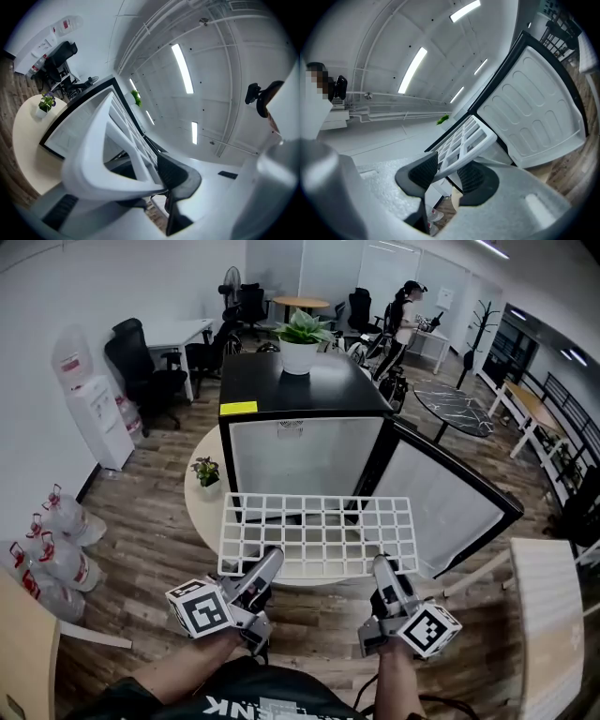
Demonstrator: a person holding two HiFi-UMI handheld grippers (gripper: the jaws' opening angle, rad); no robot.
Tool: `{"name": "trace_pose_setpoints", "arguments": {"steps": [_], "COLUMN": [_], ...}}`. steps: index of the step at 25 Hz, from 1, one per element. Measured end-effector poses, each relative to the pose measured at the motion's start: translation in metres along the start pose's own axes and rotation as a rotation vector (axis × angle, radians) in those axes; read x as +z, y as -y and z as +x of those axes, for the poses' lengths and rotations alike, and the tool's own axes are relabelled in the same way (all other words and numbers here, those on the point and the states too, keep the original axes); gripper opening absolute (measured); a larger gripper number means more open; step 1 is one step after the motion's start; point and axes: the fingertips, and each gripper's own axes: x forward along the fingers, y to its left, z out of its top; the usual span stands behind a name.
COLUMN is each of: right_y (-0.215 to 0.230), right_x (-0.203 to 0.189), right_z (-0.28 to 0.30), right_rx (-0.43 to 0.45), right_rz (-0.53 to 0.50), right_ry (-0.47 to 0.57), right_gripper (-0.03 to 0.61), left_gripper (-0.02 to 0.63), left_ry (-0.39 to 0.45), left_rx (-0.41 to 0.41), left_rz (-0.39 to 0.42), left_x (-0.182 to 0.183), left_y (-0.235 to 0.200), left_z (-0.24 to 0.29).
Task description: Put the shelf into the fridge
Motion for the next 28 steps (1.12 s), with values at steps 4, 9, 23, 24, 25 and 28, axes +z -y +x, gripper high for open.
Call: {"name": "trace_pose_setpoints", "arguments": {"steps": [4,9,23,24,25,28], "right_y": [0.017,0.04,0.068,0.07,0.073,0.08], "right_x": [0.0,-0.003,-0.025,-0.026,-0.026,-0.017], "right_z": [0.023,0.045,0.108,0.11,0.113,0.123], "right_rx": [-0.072,-0.165,-0.149,-0.145,-0.14,-0.115], "right_rz": [0.0,0.034,0.18,0.195,0.206,0.204], "right_ry": [-0.013,-0.018,0.004,0.002,-0.001,-0.019], "right_gripper": [0.132,0.132,0.13,0.13,0.13,0.129], "left_gripper": [0.086,0.086,0.084,0.083,0.083,0.078], "left_ry": [-0.013,-0.032,-0.098,-0.098,-0.098,-0.082], "left_rx": [-0.017,-0.03,-0.042,-0.034,-0.025,-0.013], "left_rz": [-0.014,-0.034,-0.113,-0.12,-0.125,-0.144], "left_x": [0.016,0.03,0.037,0.035,0.033,0.035], "left_y": [-0.021,-0.049,-0.122,-0.124,-0.126,-0.129], "left_z": [0.015,0.035,0.069,0.07,0.071,0.082]}}
